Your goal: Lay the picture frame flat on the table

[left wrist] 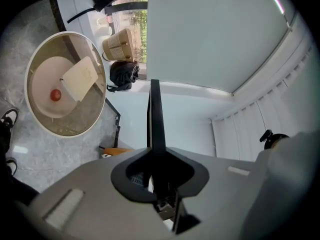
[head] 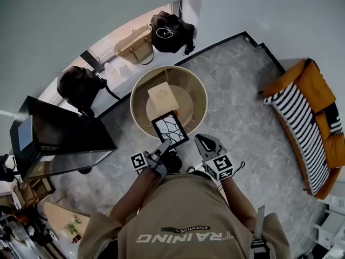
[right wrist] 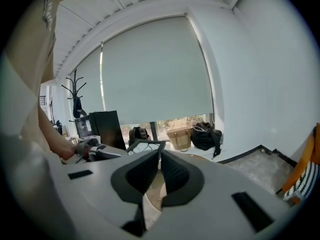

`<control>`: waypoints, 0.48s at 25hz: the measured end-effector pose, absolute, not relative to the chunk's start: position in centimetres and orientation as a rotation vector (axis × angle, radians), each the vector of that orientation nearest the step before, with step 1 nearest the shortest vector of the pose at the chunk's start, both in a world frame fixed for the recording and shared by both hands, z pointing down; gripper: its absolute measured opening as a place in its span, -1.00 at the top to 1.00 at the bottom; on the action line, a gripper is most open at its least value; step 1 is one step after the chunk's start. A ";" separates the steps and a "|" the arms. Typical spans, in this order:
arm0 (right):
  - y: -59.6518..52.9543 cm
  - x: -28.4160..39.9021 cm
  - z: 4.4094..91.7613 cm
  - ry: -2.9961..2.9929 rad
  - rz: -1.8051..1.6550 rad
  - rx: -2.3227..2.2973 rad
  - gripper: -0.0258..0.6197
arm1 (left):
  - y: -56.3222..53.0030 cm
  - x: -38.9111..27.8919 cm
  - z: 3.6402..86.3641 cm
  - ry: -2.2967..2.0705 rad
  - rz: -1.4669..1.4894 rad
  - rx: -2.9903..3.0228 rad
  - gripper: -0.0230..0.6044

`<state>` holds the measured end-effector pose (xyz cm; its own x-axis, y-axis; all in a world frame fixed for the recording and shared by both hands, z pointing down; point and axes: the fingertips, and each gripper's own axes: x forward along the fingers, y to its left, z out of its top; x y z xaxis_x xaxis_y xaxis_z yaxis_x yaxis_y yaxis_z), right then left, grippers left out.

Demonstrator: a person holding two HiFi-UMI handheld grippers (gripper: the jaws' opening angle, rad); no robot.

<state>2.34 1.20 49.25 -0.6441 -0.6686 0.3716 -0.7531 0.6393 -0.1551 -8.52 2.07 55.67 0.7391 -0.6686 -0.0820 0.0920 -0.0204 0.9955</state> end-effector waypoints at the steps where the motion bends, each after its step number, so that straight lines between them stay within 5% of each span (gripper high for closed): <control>1: 0.3 2.1 49.2 -2.576 0.454 1.160 0.87 | 1.2 -8.6 55.8 -0.488 -0.642 1.478 0.77; 12: -4.0 0.7 52.6 -2.488 0.567 1.192 0.87 | -1.3 -7.0 60.0 -0.392 -0.495 1.359 0.77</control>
